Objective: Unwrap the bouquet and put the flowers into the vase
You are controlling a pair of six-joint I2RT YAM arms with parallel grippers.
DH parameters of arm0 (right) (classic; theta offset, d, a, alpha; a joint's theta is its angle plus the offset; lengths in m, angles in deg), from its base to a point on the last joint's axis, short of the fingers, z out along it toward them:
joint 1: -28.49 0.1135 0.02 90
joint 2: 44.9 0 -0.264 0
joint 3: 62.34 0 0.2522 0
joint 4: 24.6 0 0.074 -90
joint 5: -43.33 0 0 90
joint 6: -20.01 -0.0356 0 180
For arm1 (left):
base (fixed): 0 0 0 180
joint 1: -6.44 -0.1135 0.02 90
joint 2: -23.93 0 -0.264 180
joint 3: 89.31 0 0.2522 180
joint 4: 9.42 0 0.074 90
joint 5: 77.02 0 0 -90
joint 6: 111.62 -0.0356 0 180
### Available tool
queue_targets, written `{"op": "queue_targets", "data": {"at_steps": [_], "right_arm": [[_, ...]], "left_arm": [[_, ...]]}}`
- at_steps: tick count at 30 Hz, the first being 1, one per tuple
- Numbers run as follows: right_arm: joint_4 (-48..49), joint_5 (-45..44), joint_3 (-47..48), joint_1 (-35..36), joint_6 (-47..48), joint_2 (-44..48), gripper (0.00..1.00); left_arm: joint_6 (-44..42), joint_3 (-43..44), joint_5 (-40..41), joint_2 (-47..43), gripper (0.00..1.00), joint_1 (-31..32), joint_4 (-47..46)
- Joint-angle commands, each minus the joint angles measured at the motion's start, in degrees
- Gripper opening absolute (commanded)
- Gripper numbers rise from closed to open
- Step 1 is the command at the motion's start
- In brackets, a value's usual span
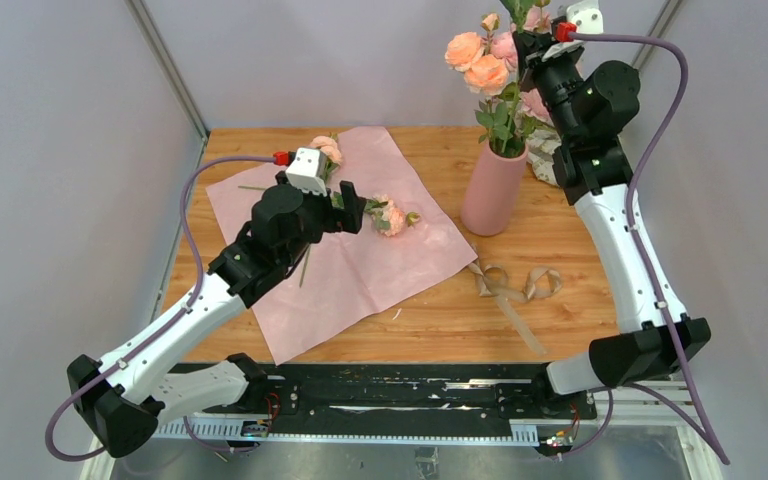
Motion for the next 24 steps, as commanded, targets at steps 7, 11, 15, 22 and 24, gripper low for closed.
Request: {"op": "queue_targets", "data": {"at_steps": [7,11,15,22,24], "right_arm": [[8.3,8.5,-9.2,-5.4,-4.3,-0.4,0.0],[10.5,10.5,-15.2,-5.5,-5.6,1.7,0.0],[13.9,10.2,-22.5,-5.5,-6.8,5.4,0.0],[16.9,3.6,-31.9,-5.4,-8.9,12.7,0.29],[16.4,1.2,-32.3,-5.4,-9.7,14.2,0.55]], "left_arm": [[-1.6,1.5,2.3,1.3,1.0,-0.1,0.5],[-1.3,1.8,1.6,2.4,1.0,-0.1,0.2],[-0.7,1.8,0.5,3.0,1.0,-0.1,-0.1],[0.7,2.4,1.7,4.0,1.0,-0.1,0.4],[1.5,5.2,1.8,6.9,1.0,-0.4,3.5]]}}
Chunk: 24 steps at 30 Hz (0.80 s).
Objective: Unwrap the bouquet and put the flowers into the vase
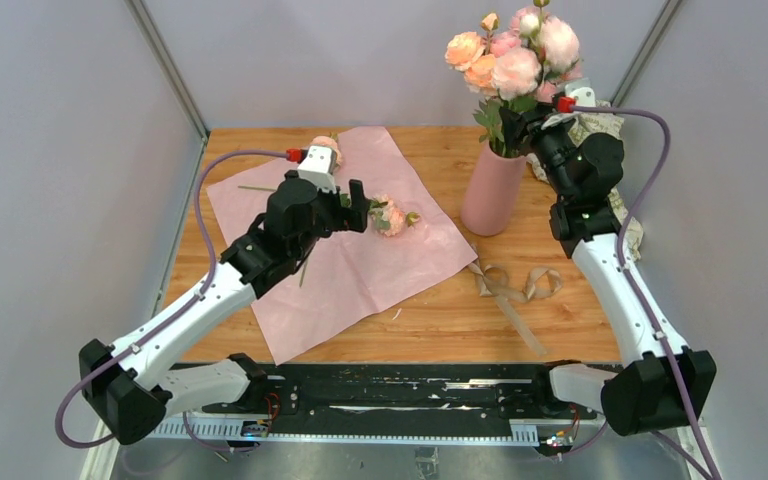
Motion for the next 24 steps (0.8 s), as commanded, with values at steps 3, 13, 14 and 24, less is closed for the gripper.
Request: {"op": "queue_targets", "data": {"at_steps": [3,13,14,24], "right_arm": [[0.3,-7.0,-1.2,-0.8,-3.4,6.6,0.75],[1.3,-6.2,-10.0,-0.7,-7.6,19.1,0.81],[1.5,-6.4,-10.7,-0.7,-7.7,20.4,0.81],[-0.4,-2.0,-11.9,-0.7,-9.4,28.7,0.82]], "left_arm": [[2.7,11.6,4.9,9.7,1.0,-1.1,10.1],[3.9,29.3,0.6,29.1,0.9,-12.5,26.5],[5.3,31.0,0.2,32.2,0.88,-14.0,28.6],[4.3,31.3,-2.1,41.0,0.78,-20.0,22.2]]}}
